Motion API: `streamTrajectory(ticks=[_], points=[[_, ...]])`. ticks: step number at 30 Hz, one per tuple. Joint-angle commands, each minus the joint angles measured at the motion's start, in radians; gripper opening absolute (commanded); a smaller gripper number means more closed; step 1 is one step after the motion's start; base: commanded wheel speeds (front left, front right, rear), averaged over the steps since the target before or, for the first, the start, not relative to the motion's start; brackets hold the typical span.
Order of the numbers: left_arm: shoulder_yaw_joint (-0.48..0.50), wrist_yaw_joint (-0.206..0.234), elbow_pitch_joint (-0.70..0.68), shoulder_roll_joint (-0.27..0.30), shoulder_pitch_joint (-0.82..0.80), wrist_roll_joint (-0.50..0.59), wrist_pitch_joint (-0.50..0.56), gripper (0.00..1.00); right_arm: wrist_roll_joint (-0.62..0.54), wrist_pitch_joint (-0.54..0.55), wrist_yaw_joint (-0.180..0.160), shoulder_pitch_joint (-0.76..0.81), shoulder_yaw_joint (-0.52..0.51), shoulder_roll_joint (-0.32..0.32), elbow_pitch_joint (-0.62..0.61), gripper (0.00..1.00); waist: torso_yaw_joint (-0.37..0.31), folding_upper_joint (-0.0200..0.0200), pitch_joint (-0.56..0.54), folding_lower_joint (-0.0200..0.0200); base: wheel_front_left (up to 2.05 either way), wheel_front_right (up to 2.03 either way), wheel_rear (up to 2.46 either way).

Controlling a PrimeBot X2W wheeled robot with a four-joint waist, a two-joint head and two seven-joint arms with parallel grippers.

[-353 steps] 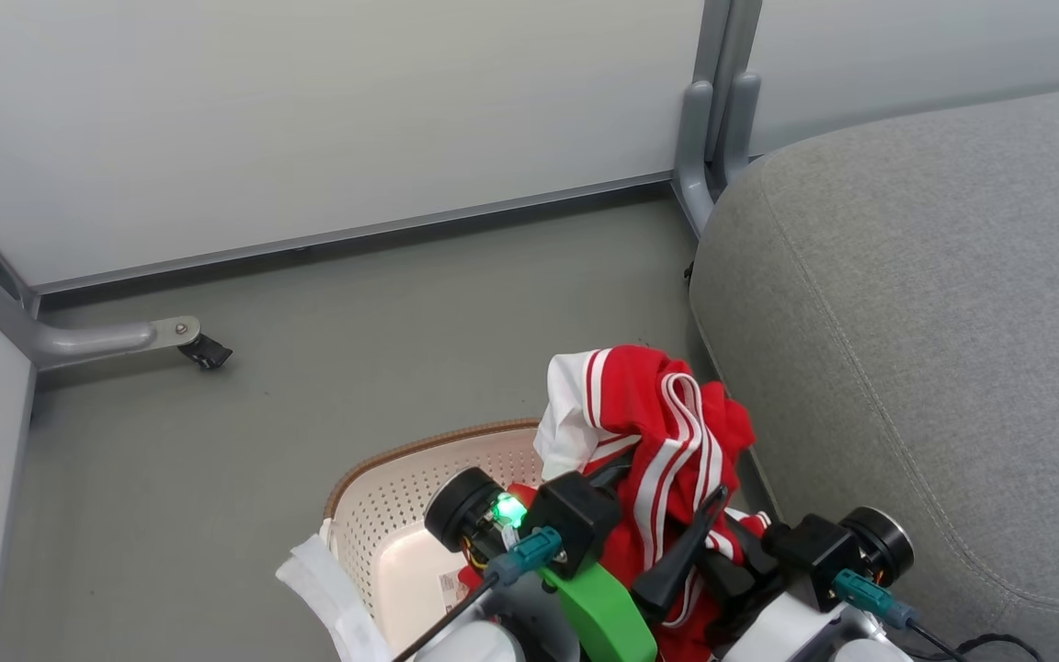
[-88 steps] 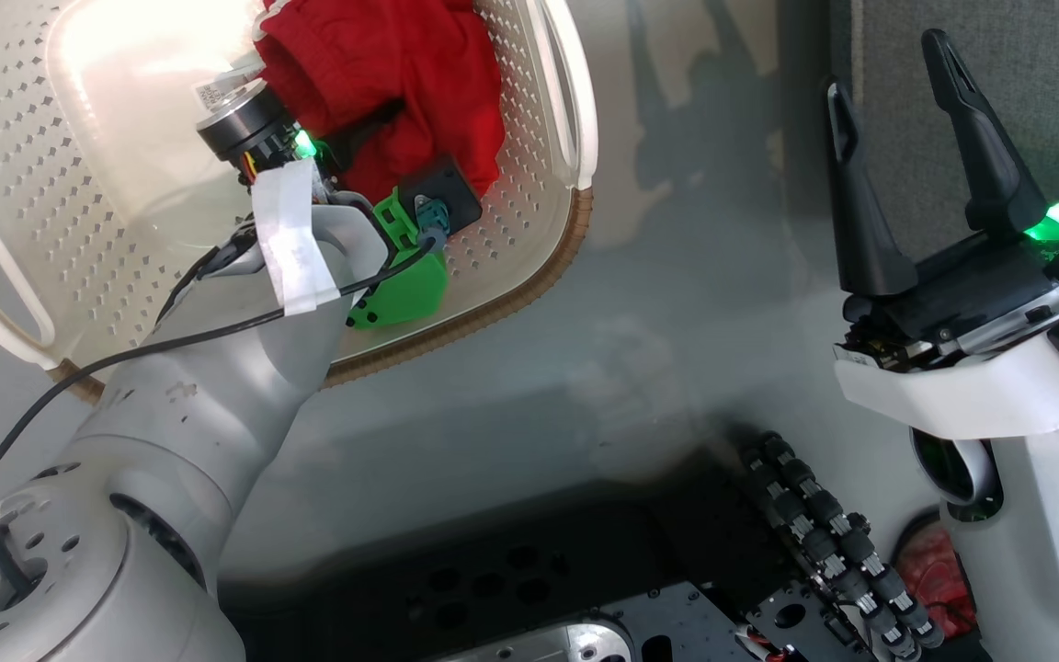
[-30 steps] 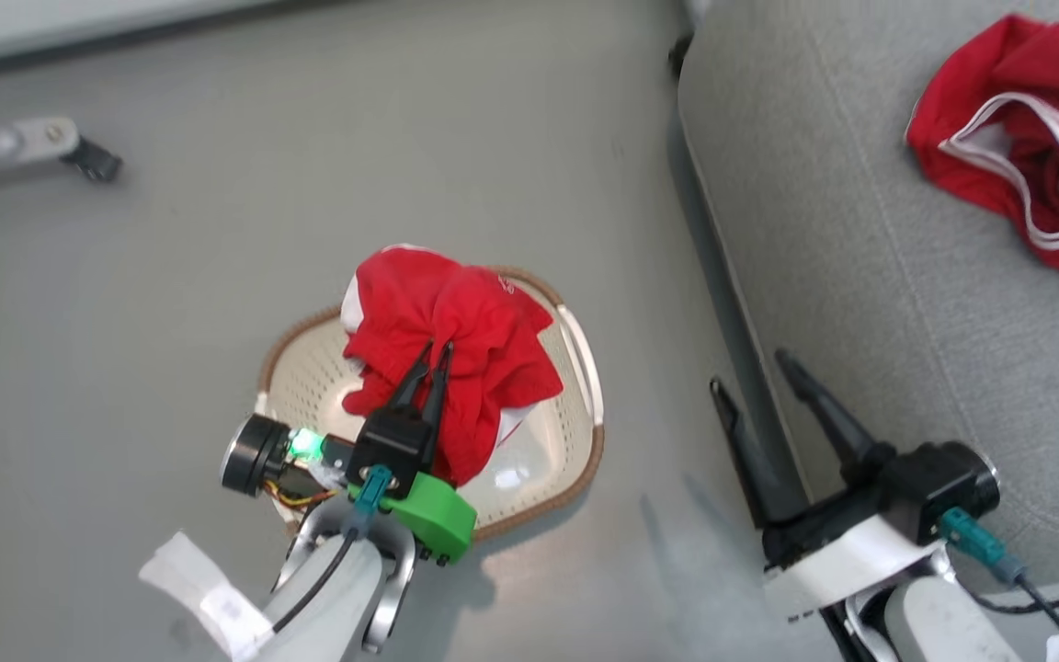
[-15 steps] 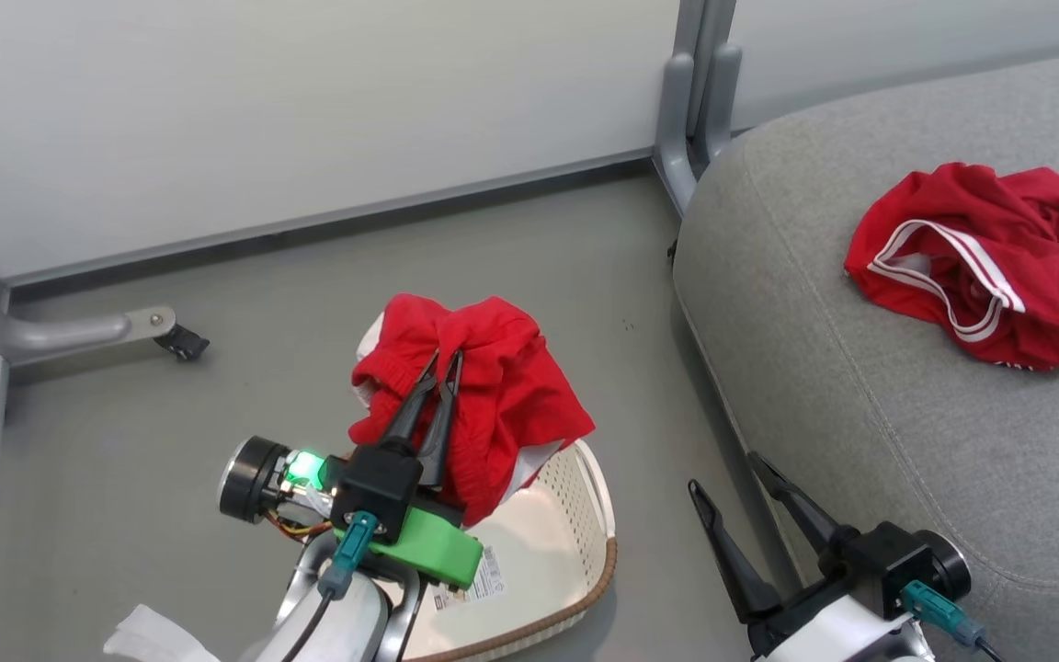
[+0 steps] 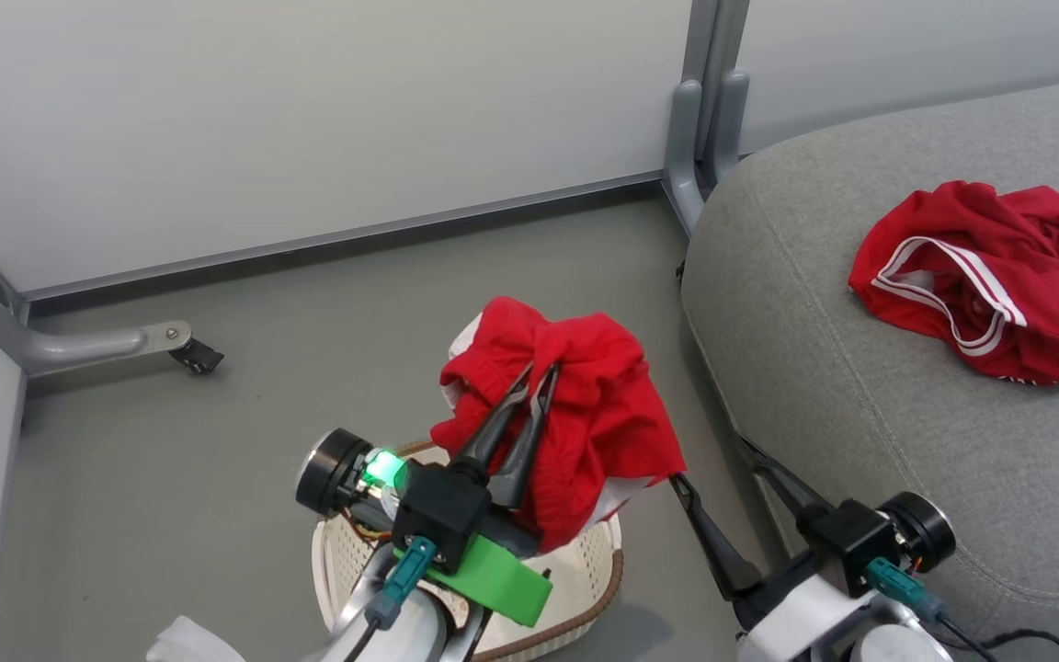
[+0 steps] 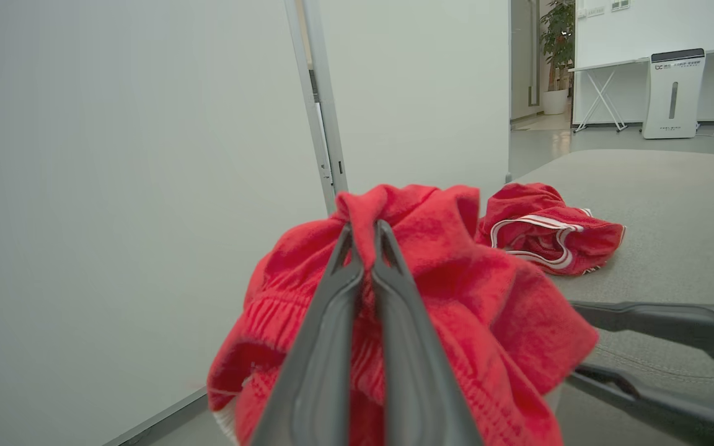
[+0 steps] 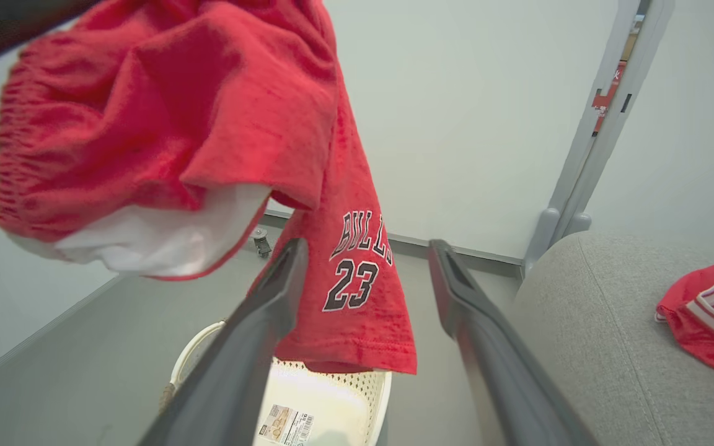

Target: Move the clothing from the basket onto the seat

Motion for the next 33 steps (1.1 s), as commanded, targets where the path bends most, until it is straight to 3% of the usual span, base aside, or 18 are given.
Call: streamTrajectory(ticks=[1,10,20,21,22,23,33], points=[[-0.01,-0.012,-0.004,-0.004,0.017,-0.005,0.0,0.0,-0.026,-0.002,-0.001,-0.024,0.015,-0.009,0.01,1.0,0.001,0.0,0.001,0.0001,0.0,0.0,0.0],[-0.094,-0.056,-0.029,-0.03,-0.001,-0.018,0.02,0.0,-0.091,-0.002,-0.001,-0.107,0.057,-0.01,0.077,1.0,0.008,0.0,0.002,0.0001,0.0,0.0,0.0],[-0.152,-0.087,-0.064,-0.041,0.004,-0.049,0.071,0.0,-0.062,-0.002,-0.001,-0.118,0.054,0.011,0.127,1.0,0.021,0.0,-0.009,0.0001,0.0,0.0,0.0],[-0.154,-0.088,-0.065,-0.041,0.004,-0.052,0.074,0.0,-0.054,-0.002,-0.001,-0.116,0.061,0.011,0.13,0.89,0.022,0.0,-0.009,0.0001,0.0,0.0,0.0],[-0.154,-0.088,-0.067,-0.039,0.005,-0.054,0.075,0.0,-0.051,-0.002,-0.001,-0.116,0.064,0.008,0.128,0.4,0.022,0.0,-0.009,0.0001,0.0,0.0,0.0],[-0.153,-0.087,-0.068,-0.036,0.005,-0.056,0.076,0.0,-0.037,-0.002,-0.001,-0.113,0.067,0.008,0.125,0.0,0.023,0.0,-0.009,0.0001,0.0,0.0,0.0],[-0.136,-0.054,-0.055,-0.024,0.0,-0.054,0.067,0.0,0.029,-0.002,-0.001,-0.096,0.088,-0.003,0.126,0.0,0.018,0.0,0.0,0.0001,0.0,0.0,0.0]])
